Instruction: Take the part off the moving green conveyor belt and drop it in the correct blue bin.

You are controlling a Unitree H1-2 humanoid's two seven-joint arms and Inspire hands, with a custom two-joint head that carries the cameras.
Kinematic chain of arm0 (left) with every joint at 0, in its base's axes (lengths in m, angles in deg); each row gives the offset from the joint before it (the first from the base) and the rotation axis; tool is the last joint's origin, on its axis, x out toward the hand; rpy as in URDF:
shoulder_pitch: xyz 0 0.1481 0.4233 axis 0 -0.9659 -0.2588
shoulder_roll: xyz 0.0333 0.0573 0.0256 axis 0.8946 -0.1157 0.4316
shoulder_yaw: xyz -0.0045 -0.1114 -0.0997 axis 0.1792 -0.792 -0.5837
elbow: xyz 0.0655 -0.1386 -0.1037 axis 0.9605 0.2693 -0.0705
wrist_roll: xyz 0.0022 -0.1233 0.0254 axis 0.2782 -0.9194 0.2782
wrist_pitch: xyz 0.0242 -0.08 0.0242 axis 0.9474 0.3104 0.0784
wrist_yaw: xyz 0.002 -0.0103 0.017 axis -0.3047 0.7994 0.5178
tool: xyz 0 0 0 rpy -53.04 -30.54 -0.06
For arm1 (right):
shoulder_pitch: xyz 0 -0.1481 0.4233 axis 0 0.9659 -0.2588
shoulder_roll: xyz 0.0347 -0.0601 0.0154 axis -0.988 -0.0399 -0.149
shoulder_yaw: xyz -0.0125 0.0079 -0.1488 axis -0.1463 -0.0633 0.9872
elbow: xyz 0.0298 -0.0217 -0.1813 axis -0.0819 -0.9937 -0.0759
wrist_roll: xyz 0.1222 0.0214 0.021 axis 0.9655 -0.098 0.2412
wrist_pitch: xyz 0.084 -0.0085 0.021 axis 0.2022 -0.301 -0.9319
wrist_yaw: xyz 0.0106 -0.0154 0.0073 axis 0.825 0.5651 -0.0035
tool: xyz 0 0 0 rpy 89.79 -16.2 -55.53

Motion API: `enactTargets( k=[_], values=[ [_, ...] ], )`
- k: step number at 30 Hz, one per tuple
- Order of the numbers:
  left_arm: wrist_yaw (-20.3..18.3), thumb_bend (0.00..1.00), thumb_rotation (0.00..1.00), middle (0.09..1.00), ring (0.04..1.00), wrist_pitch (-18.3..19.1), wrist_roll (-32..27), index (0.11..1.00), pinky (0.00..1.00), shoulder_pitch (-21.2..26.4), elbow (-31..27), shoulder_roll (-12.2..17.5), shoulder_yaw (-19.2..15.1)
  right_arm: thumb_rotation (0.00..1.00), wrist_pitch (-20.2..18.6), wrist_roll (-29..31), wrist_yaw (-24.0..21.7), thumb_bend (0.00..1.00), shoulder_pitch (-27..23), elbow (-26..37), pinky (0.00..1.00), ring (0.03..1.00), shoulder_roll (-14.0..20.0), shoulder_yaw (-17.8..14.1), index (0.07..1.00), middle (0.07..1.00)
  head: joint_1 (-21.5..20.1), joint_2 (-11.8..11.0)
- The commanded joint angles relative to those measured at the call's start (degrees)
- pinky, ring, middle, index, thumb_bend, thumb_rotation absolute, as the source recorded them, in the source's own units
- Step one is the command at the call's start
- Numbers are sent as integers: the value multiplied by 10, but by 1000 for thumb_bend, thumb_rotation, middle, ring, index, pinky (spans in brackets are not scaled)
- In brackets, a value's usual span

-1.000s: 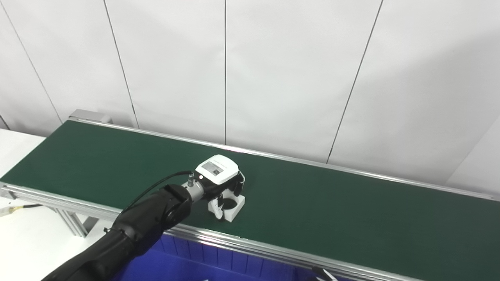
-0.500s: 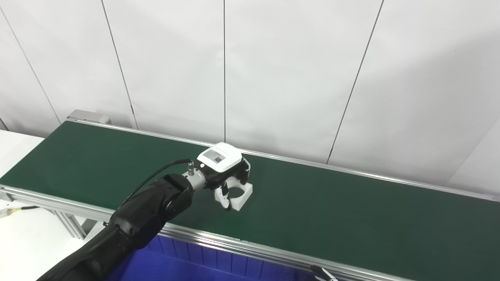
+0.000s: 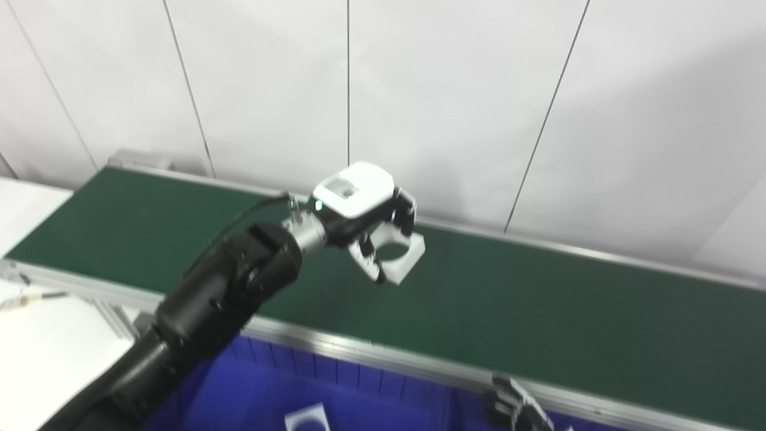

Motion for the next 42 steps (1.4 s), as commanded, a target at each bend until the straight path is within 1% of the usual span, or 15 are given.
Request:
enactTargets(
  k=[1,3,4,5,6,7,8,9,13,18,22,28,31,36,42],
  values=[
    [-12,522,0,499,506,11,-14,485,441,11,-38,13,-16,788,28,9,-10,777,-9,28,662,708,2,-7,850,758,-1,18],
    [-28,522,0,503,507,18,-18,482,437,-1,-65,13,-22,782,22,8,-12,780,-11,37,653,702,1,-10,846,753,-1,33],
    [-34,523,0,500,509,20,-19,484,439,-7,-75,12,-25,784,19,8,-13,792,-12,41,650,700,1,-12,842,751,-1,33],
    [-42,523,0,499,510,26,-20,485,439,-13,-88,12,-28,785,13,9,-14,799,-12,47,648,699,0,-13,840,751,-1,48],
    [-47,523,0,498,509,30,-19,486,439,-21,-99,11,-30,787,9,7,-15,814,-13,52,644,698,-1,-15,837,750,-1,48],
    [-55,523,0,497,509,35,-18,487,439,-27,-112,11,-32,793,2,6,-15,825,-12,60,640,696,-1,-17,834,748,3,61],
    [-61,523,0,497,512,40,-20,487,441,-36,-126,11,-34,794,-1,5,-16,829,-13,64,637,696,-2,-18,833,745,3,61],
    [-67,523,0,497,513,43,-22,487,441,-46,-140,10,-36,794,-3,5,-18,829,-14,69,637,696,-2,-19,833,745,6,72],
    [-84,524,0,493,500,57,-22,490,427,-85,-185,6,-43,776,-15,14,-24,800,-16,89,634,692,-1,-22,834,744,14,95],
    [-110,523,0,475,477,72,-7,507,404,-136,-229,0,-40,768,-38,22,-30,827,-15,103,632,688,-4,-25,830,742,14,98],
    [-114,524,0,486,496,80,9,495,421,-193,-248,-12,-37,774,-37,17,-31,834,-13,104,633,690,-6,-25,831,745,0,84],
    [-56,524,0,501,527,47,49,482,467,-281,-208,-37,-28,766,-30,10,-30,814,-10,96,630,689,-10,-24,832,741,-10,68],
    [-4,524,0,501,522,23,73,484,468,-315,-163,-52,-14,770,-21,10,-31,809,-9,89,636,693,-11,-23,836,742,-14,59],
    [72,524,0,494,506,11,105,491,470,-345,-86,-82,5,767,-10,8,-29,815,-7,76,639,693,-16,-23,834,738,-22,42],
    [180,524,0,492,509,-15,129,494,463,-348,20,-94,22,764,-3,-3,-28,813,-6,69,634,690,-19,-23,833,739,-31,31]
  ],
)
